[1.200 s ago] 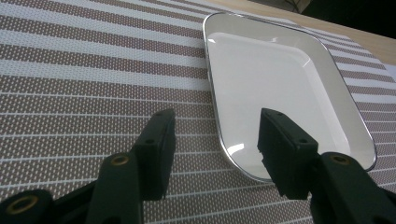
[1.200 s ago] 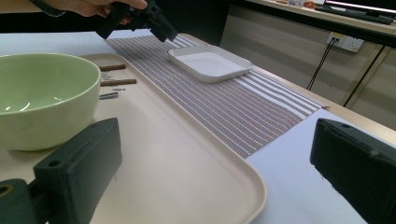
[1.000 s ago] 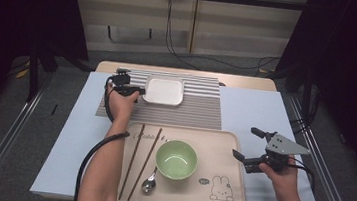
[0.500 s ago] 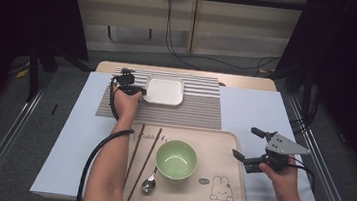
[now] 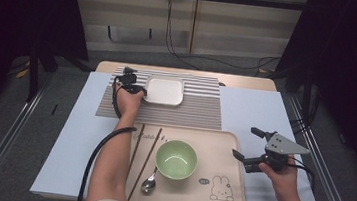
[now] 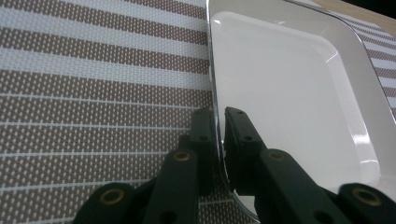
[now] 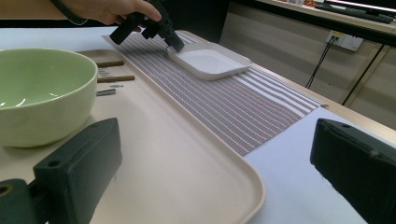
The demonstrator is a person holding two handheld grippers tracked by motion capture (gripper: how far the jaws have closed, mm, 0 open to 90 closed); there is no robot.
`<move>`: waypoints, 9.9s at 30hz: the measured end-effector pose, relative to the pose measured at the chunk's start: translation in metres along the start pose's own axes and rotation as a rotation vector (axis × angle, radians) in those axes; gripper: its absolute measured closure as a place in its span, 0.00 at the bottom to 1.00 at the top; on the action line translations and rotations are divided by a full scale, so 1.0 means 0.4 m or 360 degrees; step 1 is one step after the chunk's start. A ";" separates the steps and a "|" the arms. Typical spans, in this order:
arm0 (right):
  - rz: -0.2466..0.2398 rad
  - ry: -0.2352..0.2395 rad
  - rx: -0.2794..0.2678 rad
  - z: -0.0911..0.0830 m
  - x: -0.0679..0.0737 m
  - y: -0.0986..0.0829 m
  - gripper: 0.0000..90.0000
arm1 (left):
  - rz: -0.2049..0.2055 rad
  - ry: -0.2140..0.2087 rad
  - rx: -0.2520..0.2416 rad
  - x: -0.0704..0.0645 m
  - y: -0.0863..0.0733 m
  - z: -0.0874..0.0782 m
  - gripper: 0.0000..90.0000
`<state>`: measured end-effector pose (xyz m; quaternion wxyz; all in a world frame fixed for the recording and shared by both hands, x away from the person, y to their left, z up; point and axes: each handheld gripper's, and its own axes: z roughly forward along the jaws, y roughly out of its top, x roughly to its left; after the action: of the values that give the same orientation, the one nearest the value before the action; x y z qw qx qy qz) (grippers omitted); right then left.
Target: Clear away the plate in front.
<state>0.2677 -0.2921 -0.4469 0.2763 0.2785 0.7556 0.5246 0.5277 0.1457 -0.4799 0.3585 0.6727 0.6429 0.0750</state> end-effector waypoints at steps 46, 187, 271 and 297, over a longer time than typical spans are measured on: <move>0.0288 -0.0232 0.0040 0.035 -0.012 0.048 0.09 | 0.0014 -0.0283 -0.0022 -0.153 -0.086 -0.181 1.00; 0.1325 -0.0616 0.0419 0.018 -0.003 0.058 1.00 | 0.0365 -0.0435 -0.0341 -0.162 -0.177 -0.354 0.06; 0.1314 -0.0492 0.0762 0.053 0.086 0.002 0.83 | 0.0354 -0.0313 -0.0389 -0.138 -0.177 -0.359 0.08; 0.0969 -0.0433 0.0484 0.010 0.093 0.003 0.48 | 0.0329 -0.0300 -0.0415 -0.120 -0.168 -0.364 0.08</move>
<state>0.2450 -0.2625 -0.4516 0.1609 0.5959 0.6637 0.4226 0.3836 0.1521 -0.3951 0.4915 0.6871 0.5188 0.1308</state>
